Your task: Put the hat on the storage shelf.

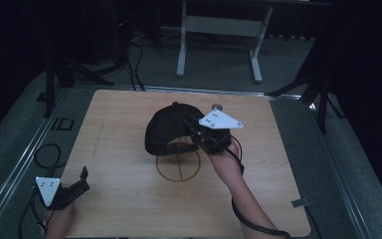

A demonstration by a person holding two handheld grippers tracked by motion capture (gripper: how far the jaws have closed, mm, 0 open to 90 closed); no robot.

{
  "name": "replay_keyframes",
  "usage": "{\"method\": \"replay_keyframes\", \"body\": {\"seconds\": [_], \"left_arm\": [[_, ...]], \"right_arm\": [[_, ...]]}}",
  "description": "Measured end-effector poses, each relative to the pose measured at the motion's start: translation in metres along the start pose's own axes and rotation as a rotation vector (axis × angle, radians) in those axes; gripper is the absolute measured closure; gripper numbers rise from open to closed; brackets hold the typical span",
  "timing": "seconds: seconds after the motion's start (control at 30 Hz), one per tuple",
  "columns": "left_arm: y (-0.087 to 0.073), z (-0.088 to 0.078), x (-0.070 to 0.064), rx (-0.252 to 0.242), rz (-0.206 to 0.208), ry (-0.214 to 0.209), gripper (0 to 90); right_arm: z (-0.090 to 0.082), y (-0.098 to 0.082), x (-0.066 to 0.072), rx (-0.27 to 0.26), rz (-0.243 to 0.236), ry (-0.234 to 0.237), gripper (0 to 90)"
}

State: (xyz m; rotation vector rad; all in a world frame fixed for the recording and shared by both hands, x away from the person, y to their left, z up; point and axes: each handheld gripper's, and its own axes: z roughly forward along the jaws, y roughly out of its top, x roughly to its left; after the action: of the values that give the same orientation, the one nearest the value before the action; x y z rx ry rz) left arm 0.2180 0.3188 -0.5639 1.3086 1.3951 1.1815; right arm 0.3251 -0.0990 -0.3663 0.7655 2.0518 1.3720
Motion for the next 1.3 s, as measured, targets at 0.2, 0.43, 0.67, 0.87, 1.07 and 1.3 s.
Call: {"method": "replay_keyframes", "body": {"seconds": [0.2,0.43,0.67,0.87,1.07,1.3], "left_arm": [[0.0,0.0,0.0,-0.001,-0.004,-0.001,1.8],[0.0,0.0,0.0,0.001,-0.003,-0.003,1.8],[0.0,0.0,0.001,0.001,0.0,-0.003,1.8],[0.0,0.0,0.0,0.002,-0.002,-0.003,1.8],[0.0,0.0,0.0,0.001,-0.003,-0.005,1.8],[0.0,0.0,0.0,0.0,0.001,-0.003,1.8]], "right_arm": [[0.0,0.002,-0.002,0.004,0.008,-0.003,69.3],[-0.002,0.005,-0.006,-0.001,0.022,-0.009,65.2],[-0.012,0.006,-0.014,-0.017,0.042,-0.003,56.4],[-0.021,0.005,-0.024,-0.026,0.058,-0.016,51.3],[-0.03,0.003,-0.031,-0.022,0.062,-0.029,45.7],[-0.04,-0.01,-0.049,0.022,0.073,-0.045,33.9]]}}
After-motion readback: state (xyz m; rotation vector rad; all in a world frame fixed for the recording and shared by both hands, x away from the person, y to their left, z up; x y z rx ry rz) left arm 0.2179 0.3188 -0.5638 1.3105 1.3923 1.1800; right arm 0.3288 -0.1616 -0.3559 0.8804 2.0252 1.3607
